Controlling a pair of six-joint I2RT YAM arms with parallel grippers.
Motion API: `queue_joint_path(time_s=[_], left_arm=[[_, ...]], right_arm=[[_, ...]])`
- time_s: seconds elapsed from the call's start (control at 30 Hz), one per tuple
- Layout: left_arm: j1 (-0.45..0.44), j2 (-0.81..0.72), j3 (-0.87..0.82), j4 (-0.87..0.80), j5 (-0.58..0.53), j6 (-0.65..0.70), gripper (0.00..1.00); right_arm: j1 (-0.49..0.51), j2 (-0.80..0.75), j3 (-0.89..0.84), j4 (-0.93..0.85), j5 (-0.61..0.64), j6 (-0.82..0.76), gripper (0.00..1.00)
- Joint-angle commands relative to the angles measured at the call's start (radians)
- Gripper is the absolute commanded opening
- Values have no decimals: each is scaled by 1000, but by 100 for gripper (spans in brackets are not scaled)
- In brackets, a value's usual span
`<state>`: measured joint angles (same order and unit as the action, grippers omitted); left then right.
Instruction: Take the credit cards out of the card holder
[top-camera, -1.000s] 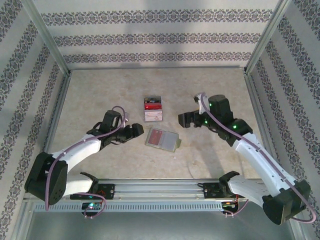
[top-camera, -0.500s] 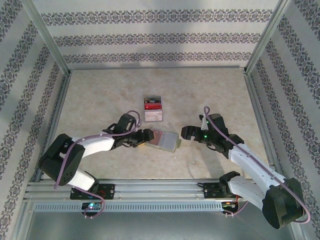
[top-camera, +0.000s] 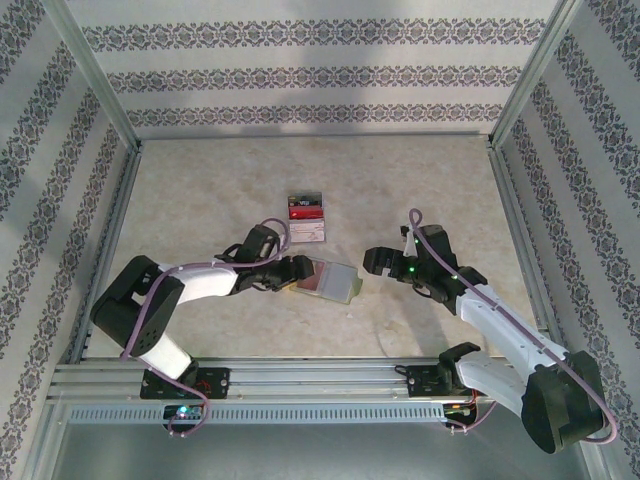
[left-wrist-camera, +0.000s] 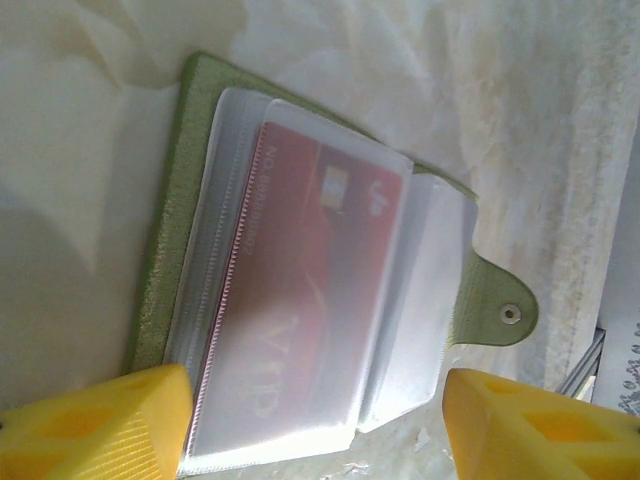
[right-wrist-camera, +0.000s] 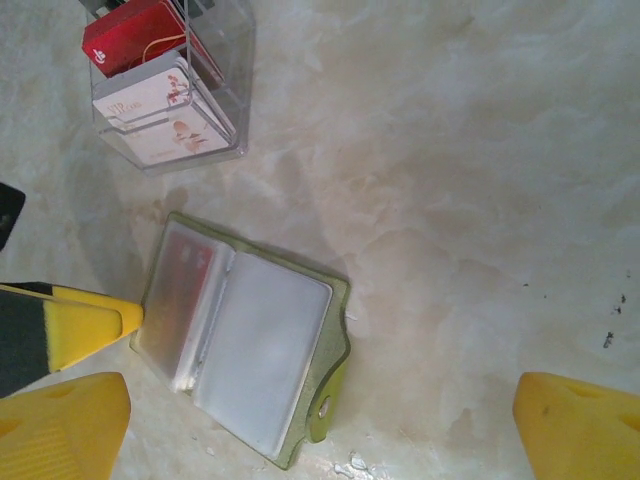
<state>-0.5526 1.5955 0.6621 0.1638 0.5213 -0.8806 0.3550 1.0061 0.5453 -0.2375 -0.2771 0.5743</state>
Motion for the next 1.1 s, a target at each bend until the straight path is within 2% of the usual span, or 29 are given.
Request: queue_joint_path(time_s=[0.0,0.83,1.07], left_arm=[[-21,25,24,23,-1,-5,67],[-85,23,123,-3,46,10,66],[-153,79,186,59,88,-26,66]], right_arm=[[-14,-4,-4,9,11,2,98],[-48,8,-16,10,-4,-10,98],[-96,-6,-37,45,-53,30,98]])
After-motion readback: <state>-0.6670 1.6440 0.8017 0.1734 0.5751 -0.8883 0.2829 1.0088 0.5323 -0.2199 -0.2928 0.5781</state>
